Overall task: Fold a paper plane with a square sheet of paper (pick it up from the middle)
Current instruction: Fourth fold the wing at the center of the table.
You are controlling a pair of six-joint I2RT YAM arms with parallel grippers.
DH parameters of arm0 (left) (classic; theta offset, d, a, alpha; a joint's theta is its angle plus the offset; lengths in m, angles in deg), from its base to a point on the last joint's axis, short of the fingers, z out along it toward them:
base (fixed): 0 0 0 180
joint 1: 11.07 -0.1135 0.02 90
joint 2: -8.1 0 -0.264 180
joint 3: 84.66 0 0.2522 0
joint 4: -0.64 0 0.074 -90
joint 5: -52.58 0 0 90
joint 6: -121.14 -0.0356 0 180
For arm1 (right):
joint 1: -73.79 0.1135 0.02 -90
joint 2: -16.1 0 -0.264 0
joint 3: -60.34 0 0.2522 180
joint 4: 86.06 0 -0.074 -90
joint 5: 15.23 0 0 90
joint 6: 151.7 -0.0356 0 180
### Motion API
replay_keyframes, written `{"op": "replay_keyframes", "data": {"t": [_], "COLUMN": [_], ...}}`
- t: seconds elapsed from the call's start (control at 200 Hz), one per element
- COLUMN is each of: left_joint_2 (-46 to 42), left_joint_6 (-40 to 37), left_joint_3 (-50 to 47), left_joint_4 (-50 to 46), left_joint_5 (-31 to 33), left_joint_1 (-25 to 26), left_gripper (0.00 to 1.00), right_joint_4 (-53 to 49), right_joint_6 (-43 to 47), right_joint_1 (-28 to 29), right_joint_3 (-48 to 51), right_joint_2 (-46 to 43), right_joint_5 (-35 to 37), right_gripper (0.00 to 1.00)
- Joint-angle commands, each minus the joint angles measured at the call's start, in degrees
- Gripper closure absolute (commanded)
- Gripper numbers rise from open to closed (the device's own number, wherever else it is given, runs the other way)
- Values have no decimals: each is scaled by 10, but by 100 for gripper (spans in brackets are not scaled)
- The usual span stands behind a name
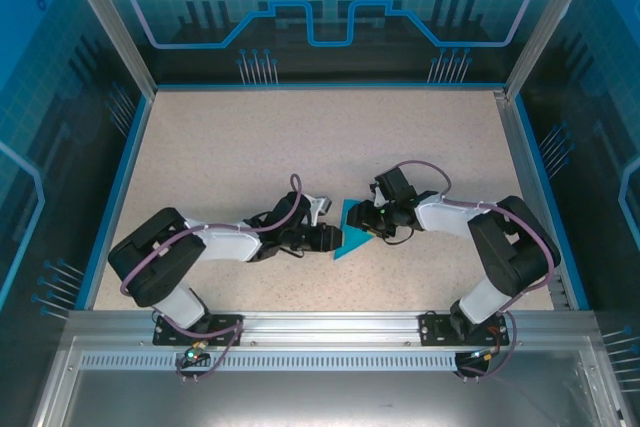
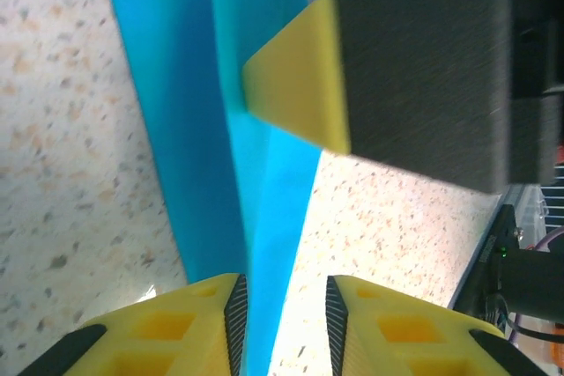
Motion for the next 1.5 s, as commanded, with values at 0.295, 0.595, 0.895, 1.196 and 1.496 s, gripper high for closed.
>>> {"op": "replay_keyframes", "data": {"t": [0.295,0.595,0.895,1.196,1.496], "left_joint_2": [12,21,37,41,41], "left_joint_6": [31,37,41,39,36], "left_joint_3": [-18,-17,-15,-8,-12], "left_joint_4": [1,1,0,-17,-24], "left_joint_5": [-29,-34,-45,-58,-58], "left_joint_1": [-2,3,10,13,16], "left_gripper": [84,86,85,84,87], "right_joint_4": [-44,-42,-46,-69,-76], "right_joint_6": [10,13,17,19,17], "right_joint_1": [-6,-5,-4,2,4], "right_joint_3": [-2,0,-2,-17,-22], "right_joint_2": [23,23,28,41,47], "right_joint_5": [24,18,18,32,37], "right_gripper": [46,46,46,46,46]}}
